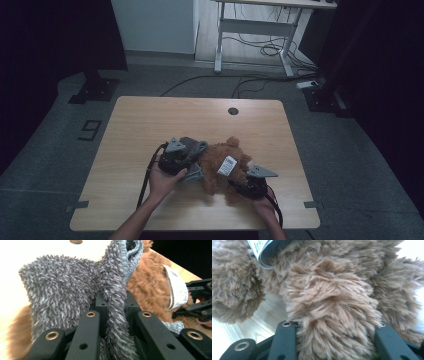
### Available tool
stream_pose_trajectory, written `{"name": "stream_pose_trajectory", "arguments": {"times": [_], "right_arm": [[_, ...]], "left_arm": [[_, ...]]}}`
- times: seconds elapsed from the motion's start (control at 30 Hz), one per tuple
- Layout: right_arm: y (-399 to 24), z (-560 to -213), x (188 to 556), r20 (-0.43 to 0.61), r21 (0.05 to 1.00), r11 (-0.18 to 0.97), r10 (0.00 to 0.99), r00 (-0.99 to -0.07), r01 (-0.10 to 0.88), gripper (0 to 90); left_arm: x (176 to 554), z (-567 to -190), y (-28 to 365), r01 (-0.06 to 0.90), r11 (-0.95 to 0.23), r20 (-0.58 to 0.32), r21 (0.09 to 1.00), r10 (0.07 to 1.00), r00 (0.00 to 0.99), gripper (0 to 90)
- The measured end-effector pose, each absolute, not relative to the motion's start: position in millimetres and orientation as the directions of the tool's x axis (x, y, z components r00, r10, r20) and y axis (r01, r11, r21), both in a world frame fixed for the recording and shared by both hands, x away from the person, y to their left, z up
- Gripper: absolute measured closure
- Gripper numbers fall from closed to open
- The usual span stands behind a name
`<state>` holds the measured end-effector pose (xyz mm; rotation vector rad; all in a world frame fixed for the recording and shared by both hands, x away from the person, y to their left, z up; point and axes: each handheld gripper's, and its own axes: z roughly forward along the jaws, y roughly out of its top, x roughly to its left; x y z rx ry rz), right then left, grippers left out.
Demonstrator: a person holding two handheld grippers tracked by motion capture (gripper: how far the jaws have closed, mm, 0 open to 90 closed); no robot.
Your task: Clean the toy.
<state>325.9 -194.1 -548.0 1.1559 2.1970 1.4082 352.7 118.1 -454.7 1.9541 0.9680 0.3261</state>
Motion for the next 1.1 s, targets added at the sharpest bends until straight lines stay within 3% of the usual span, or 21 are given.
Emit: {"name": "stream_pose_trajectory", "arguments": {"times": [0.27, 0.43, 0.57, 0.67, 0.83, 1.0, 1.1], "right_arm": [[-195, -548, 326, 0.18, 0.857, 0.198, 0.75, -0.636, 0.476, 58.4], [-195, -548, 327, 0.183, 0.857, 0.194, 0.751, -0.635, 0.477, 58.5], [-196, -548, 327, 0.185, 0.856, 0.193, 0.752, -0.632, 0.479, 58.6], [-196, -548, 328, 0.183, 0.857, 0.193, 0.753, -0.632, 0.478, 58.8], [-197, -549, 328, 0.187, 0.856, 0.19, 0.753, -0.631, 0.481, 58.9], [-196, -548, 328, 0.184, 0.855, 0.193, 0.754, -0.63, 0.481, 58.9], [-197, -548, 328, 0.183, 0.855, 0.196, 0.753, -0.633, 0.48, 58.8]], "left_arm": [[350, -457, 160, 0.517, -0.263, -0.121, 0.814, 0.795, 0.594, 78.4], [356, -481, 179, 0.584, -0.257, -0.13, 0.77, 0.833, 0.538, 78.4], [363, -498, 187, 0.634, -0.228, -0.186, 0.739, 0.836, 0.517, 78.3], [359, -486, 188, 0.611, -0.201, -0.212, 0.766, 0.818, 0.535, 78.3], [346, -445, 165, 0.515, -0.196, -0.2, 0.835, 0.763, 0.615, 78.3], [341, -421, 108, 0.438, -0.265, -0.148, 0.859, 0.691, 0.707, 78.2], [348, -423, 68, 0.443, -0.284, -0.175, 0.851, 0.641, 0.747, 78.2]]}}
